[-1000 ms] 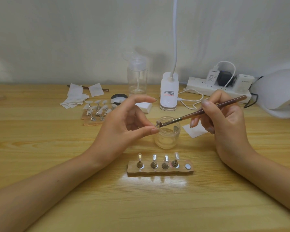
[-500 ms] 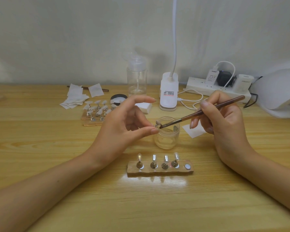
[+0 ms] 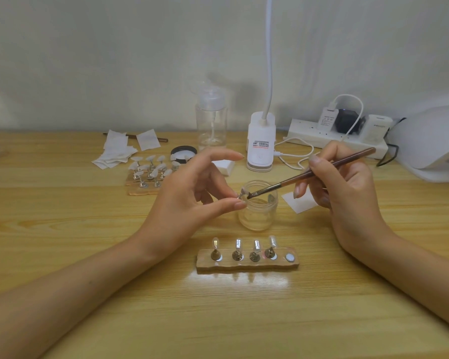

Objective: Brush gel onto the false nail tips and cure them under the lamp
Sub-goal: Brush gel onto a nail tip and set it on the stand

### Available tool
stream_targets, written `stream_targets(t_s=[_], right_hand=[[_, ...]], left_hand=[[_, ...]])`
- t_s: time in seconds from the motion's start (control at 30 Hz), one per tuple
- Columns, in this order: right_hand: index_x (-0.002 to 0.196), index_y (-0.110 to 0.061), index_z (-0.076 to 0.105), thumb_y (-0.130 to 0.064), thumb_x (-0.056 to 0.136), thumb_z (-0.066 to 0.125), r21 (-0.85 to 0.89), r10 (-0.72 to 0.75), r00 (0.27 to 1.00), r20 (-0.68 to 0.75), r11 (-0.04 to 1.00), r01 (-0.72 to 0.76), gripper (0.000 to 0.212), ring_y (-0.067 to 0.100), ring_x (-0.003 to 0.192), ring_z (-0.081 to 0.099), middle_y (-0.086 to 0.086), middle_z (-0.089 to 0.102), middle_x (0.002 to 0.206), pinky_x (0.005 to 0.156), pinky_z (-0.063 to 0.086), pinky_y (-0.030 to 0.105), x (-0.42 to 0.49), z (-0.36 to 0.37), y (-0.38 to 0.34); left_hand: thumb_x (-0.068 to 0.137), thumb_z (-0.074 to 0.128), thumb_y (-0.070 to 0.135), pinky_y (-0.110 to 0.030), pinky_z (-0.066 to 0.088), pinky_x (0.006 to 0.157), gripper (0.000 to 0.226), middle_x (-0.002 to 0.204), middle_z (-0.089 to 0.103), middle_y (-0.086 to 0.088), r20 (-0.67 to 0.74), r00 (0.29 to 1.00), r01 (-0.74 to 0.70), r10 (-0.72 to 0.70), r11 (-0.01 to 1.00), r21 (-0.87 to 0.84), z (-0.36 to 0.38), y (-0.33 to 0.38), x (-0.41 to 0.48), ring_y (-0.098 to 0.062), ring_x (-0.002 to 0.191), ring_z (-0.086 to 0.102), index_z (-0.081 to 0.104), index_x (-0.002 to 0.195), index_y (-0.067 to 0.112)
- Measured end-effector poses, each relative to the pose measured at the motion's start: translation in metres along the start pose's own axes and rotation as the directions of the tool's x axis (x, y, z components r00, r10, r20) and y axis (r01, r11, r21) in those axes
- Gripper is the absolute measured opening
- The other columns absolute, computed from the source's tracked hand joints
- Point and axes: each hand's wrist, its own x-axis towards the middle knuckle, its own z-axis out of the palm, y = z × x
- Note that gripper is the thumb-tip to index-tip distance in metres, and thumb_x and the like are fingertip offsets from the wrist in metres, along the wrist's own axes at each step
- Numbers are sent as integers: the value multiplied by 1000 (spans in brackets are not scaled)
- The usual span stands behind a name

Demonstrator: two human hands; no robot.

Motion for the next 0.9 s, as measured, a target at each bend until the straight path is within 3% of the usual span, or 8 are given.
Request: stream_targets(t_s=[0.13, 0.23, 0.33, 0.5, 0.6, 0.9], right_hand=[[74, -15, 43, -13, 98, 51, 44, -2, 999, -45, 999, 4, 25, 14, 43, 34, 5, 61, 54, 42, 27, 19, 0, 0, -1], [76, -16, 44, -18, 95, 51, 89, -33, 999, -3, 995, 33, 21, 8, 40, 35, 4, 63, 56, 42, 26, 19, 1, 0, -1], [76, -18, 46, -20, 96, 52, 78, -29, 998, 51, 997, 25, 20, 10, 41, 35, 7, 65, 58, 42, 27, 19, 1, 1, 0], [76, -17, 47, -11, 101, 51, 15, 15, 1000, 0, 1000, -15, 26, 13, 42, 32, 9, 63, 57, 41, 27, 18, 2, -2, 4], [75, -17, 45, -15, 98, 51, 63, 4, 1000, -30, 998, -2, 24, 11, 41, 34, 5, 62, 55, 41, 27, 17, 2, -3, 3], [75, -17, 46, -15, 99, 52, 57, 50, 999, 12, 997, -51, 25, 12, 42, 33, 9, 65, 59, 40, 26, 17, 3, -1, 4]], left_hand=[[78, 82, 27, -35, 55, 65, 55, 78, 68, 6, -2, 1000, -2, 2, 1000, 4, 0, 1, 0, -13, 77, 70, 60, 128, 28], [78, 80, 28, -34, 55, 63, 54, 79, 68, 10, 0, 1000, -18, 18, 999, 33, 0, 2, 0, -15, 80, 70, 60, 128, 27], [79, 83, 25, -37, 55, 63, 54, 80, 68, 11, 0, 999, -34, 34, 997, 63, 0, 2, -1, -16, 81, 71, 60, 127, 28], [79, 81, 21, -33, 54, 62, 52, 79, 68, 10, -14, 999, -42, 43, 997, 68, 0, 2, 0, -15, 80, 70, 60, 127, 27], [82, 81, 20, -32, 53, 61, 51, 80, 69, 9, -10, 999, -45, 46, 996, 75, 0, 2, 0, -17, 81, 70, 61, 127, 25], [81, 78, 20, -33, 52, 61, 50, 81, 68, 11, -14, 998, -58, 60, 993, 105, 0, 2, 0, -17, 83, 70, 60, 127, 28]])
